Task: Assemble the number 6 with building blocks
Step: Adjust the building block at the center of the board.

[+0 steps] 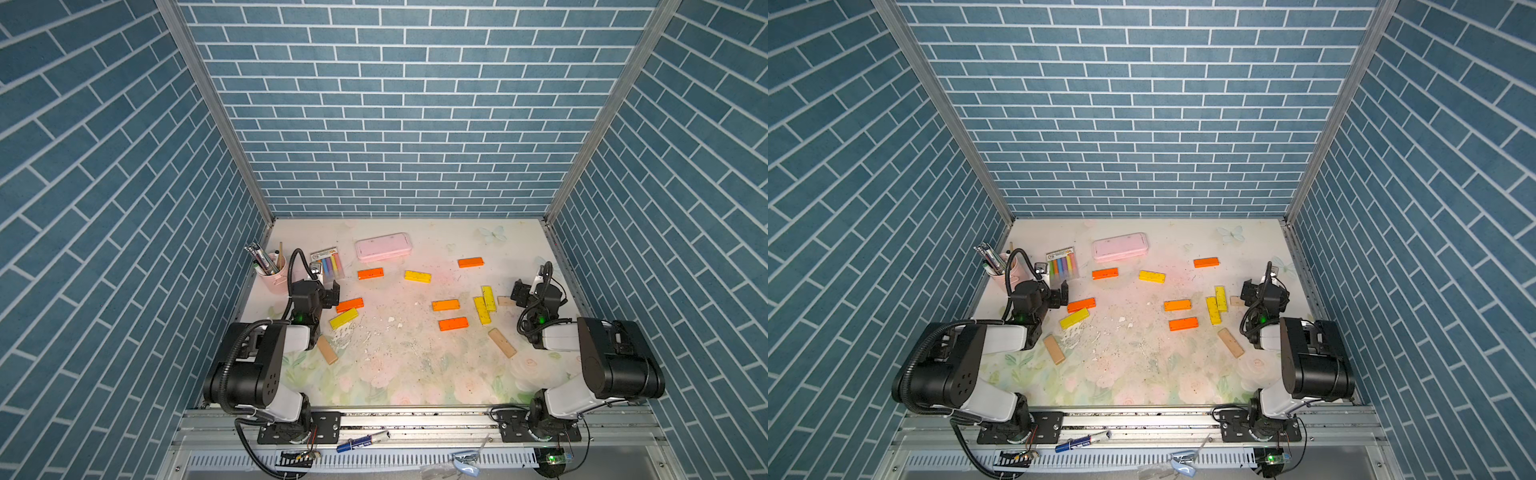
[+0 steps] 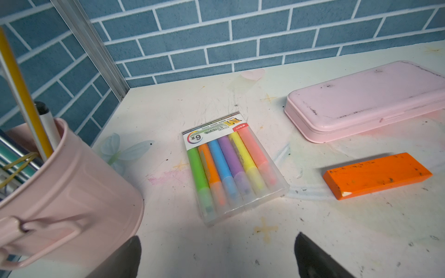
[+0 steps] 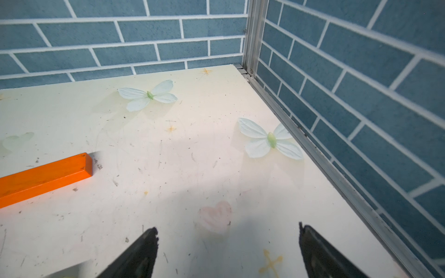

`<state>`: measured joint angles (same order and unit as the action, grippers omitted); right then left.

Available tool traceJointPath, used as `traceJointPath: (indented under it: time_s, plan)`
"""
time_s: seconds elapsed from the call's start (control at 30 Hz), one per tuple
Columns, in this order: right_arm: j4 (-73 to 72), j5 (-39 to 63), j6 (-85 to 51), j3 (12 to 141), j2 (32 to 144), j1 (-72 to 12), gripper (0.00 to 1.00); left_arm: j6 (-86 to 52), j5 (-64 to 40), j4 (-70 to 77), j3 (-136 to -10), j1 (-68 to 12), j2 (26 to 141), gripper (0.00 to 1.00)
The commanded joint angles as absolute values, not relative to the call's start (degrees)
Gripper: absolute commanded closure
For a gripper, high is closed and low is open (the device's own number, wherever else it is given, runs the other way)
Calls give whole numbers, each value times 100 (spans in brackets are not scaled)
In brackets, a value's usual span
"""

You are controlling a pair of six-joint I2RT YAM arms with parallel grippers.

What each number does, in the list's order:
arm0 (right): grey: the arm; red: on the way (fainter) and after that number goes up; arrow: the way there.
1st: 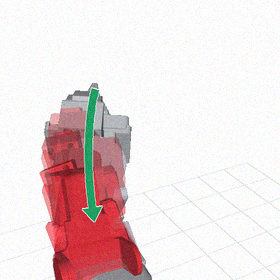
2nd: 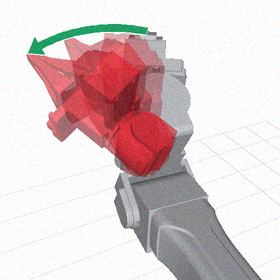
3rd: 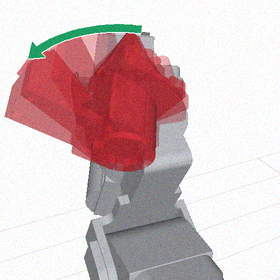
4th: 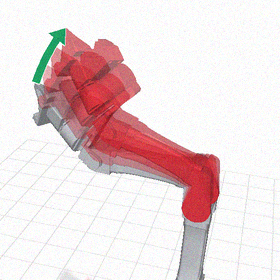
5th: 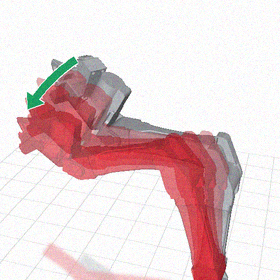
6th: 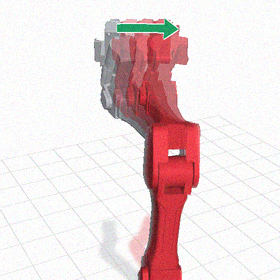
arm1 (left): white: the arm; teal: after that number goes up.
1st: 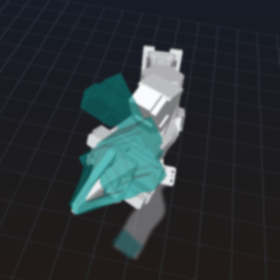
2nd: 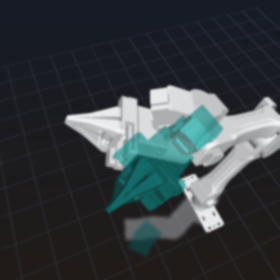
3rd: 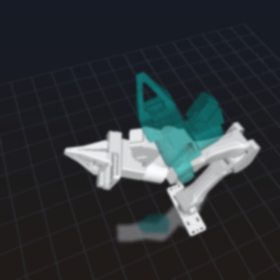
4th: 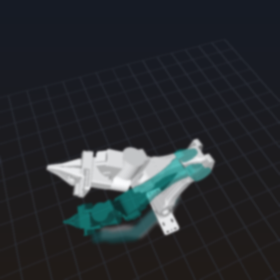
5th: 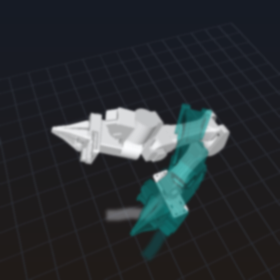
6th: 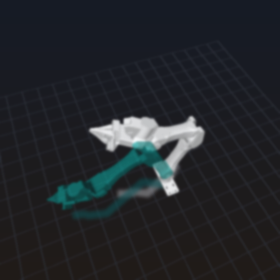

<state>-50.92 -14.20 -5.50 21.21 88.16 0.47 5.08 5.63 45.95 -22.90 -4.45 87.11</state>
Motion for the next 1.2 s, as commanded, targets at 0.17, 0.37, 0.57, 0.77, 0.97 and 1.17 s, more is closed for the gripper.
traceJointPath:
  time_s: [0.17,0.37,0.57,0.77,0.97,1.17]
  plan:
    - [-5489,-1666,-442,1901,8658,-46,8,703,1037,4410,-2330,-665,8344,1]
    - [-4840,-2035,-257,1908,7785,-282,7,1059,1585,3685,-2637,-1093,7971,1]
    - [-3602,-2583,-727,2416,7118,-307,7,379,2051,2229,-3463,-1291,7460,1]
    - [-2199,-2321,-1503,3054,6577,-308,7,-413,1372,-7,-4867,-1397,7280,1]
    - [-933,-1385,-2413,3949,6936,-331,10,-974,317,-1239,-5669,-1454,7460,1]
    - [451,-658,-2623,5339,8208,-503,15,-861,-408,-2491,-6628,-1625,8096,1]
